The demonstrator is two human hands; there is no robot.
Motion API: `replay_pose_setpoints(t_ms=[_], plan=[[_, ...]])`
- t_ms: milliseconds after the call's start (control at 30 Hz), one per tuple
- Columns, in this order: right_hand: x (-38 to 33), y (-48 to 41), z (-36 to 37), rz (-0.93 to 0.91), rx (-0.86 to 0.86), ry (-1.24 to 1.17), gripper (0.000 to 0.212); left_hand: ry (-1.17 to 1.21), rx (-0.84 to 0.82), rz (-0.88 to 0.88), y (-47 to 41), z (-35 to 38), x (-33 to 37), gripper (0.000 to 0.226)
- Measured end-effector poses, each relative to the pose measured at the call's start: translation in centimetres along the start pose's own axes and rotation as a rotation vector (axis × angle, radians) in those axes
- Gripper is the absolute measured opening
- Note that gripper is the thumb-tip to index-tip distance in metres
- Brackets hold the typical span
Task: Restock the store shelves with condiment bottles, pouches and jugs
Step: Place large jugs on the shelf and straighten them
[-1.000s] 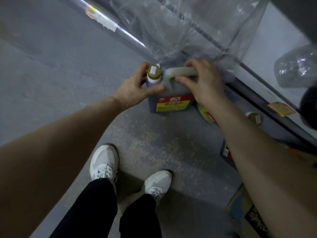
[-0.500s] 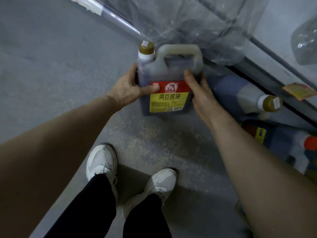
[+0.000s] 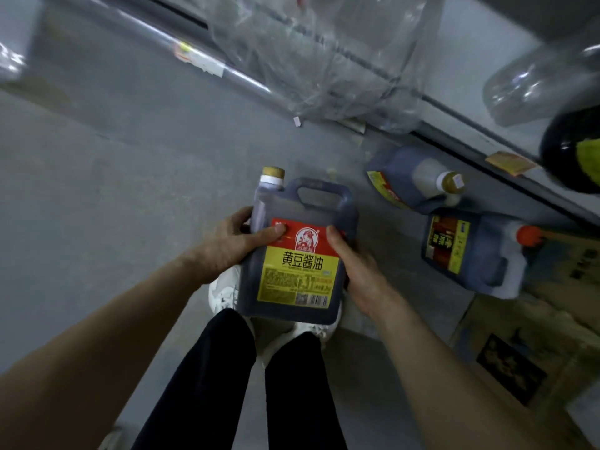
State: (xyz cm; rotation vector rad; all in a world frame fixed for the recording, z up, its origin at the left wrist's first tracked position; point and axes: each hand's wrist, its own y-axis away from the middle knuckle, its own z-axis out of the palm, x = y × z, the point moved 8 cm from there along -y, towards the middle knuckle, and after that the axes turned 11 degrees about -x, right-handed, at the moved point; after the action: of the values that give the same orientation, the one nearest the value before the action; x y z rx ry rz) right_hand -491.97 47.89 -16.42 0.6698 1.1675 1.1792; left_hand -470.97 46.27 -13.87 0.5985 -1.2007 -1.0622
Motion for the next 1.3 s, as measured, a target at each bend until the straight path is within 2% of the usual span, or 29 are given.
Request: replay_pose_setpoints(t_ms=[100,233,333,433,467,567,700,800,933,1033,1167,1300], plan=[[-2.6,5.4,1.5,-0.052,0.04,-0.051,0.084,-0.026,-0.011,0.016,4.0,2.2,3.0,0.071],[-6.5,12.5,3.7,-0.116,0.049,-0.119,0.056,-0.05,0.007,0.05,9.5,5.0,7.3,0.058],[-9.5,18.4,4.9,-0.171,0.084,-0.066,0.048,-0.077,-0.012,0.078,14.0,7.5,10.3,0.051],[-12.1,24.1,6.3,-0.222,0.088,-0.035,0.031,-0.096,0.007,0.119,19.0,9.4,13.7,0.05],[-13.0,26.0,6.8,-0.245,0.083,-0.027,0.03,-0.107,0.009,0.135,20.7,10.1,14.9,0.053],[-15.4,31.0,8.2,-0.289,0.081,0.008,0.051,-0.152,0.0,0.163,25.3,11.8,18.4,0.069],[-18.9,37.5,10.2,-0.33,0.082,0.049,0.057,-0.209,0.008,0.214,31.4,13.8,22.6,0.078],[-20.8,41.4,11.0,-0.365,0.117,0.096,0.073,-0.251,0.021,0.222,34.6,15.2,25.0,0.09],[-23.9,46.5,12.2,-0.437,0.08,0.112,0.07,-0.264,0.019,0.281,39.1,17.8,29.2,0.079],[-26.9,50.7,13.2,-0.527,0.064,0.135,0.078,-0.291,0.023,0.366,42.8,19.8,32.7,0.071],[-30.7,56.3,14.5,-0.625,0.013,0.202,0.06,-0.344,-0.003,0.481,47.5,22.6,37.2,0.066],[-34.0,61.1,15.8,-0.717,-0.014,0.269,0.06,-0.363,-0.014,0.605,51.7,24.4,40.9,0.059]])
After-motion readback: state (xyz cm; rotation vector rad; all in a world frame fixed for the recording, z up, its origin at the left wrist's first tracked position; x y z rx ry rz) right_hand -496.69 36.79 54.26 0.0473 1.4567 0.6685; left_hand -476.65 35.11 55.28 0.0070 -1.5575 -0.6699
